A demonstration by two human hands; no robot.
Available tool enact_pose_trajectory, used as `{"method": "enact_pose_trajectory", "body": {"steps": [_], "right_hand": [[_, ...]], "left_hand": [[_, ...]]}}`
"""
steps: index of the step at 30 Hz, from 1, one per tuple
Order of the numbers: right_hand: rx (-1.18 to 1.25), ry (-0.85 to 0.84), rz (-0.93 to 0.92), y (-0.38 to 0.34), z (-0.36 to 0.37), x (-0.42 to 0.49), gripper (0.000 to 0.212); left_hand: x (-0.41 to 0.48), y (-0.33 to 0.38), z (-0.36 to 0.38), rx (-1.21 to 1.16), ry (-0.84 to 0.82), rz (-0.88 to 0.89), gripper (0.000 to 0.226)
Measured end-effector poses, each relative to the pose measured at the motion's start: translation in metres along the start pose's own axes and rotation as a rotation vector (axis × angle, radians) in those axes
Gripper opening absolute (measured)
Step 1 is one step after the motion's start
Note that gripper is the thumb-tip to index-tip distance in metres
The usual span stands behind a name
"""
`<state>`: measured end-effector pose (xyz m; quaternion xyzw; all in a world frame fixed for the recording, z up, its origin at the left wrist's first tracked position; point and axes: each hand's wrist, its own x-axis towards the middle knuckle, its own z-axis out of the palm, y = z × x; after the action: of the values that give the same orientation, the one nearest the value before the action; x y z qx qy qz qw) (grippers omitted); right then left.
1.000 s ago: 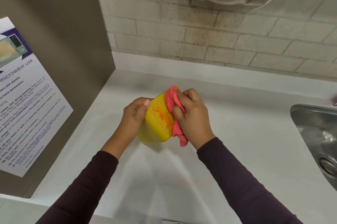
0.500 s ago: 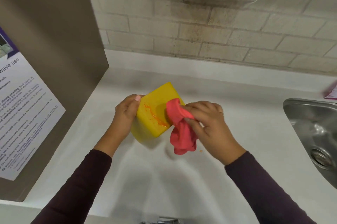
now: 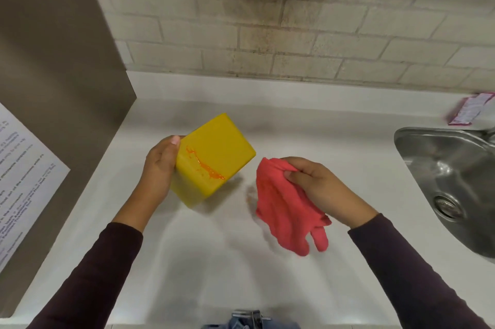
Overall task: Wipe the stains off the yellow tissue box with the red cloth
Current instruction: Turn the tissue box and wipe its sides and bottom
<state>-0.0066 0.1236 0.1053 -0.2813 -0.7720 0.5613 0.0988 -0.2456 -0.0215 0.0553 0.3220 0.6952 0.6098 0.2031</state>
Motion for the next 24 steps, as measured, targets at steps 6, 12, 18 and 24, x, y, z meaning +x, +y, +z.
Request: {"method": "enact_pose_trajectory", "body": {"steps": [6, 12, 18, 24], "right_hand": [[-0.15, 0.018, 0.038, 0.027, -0.026, 0.005, 0.047], [-0.881, -0.152, 0.035, 0.083, 0.006, -0.003, 0.053], [-0.787, 0.092, 0.063, 0.114, 0.003, 0.0, 0.039], [-0.978, -0.012, 0.194, 0.138, 0.01, 0.015, 0.029]], "left_hand": [[0.003, -0.001, 0.0, -0.015, 0.023, -0.016, 0.036], [0.007, -0.001, -0.001, -0.011, 0.055, -0.061, 0.037], [0.008, -0.003, 0.0, 0.005, 0.058, -0.076, 0.037], [0.007, -0.004, 0.0, -0.003, 0.041, -0.057, 0.035]]}}
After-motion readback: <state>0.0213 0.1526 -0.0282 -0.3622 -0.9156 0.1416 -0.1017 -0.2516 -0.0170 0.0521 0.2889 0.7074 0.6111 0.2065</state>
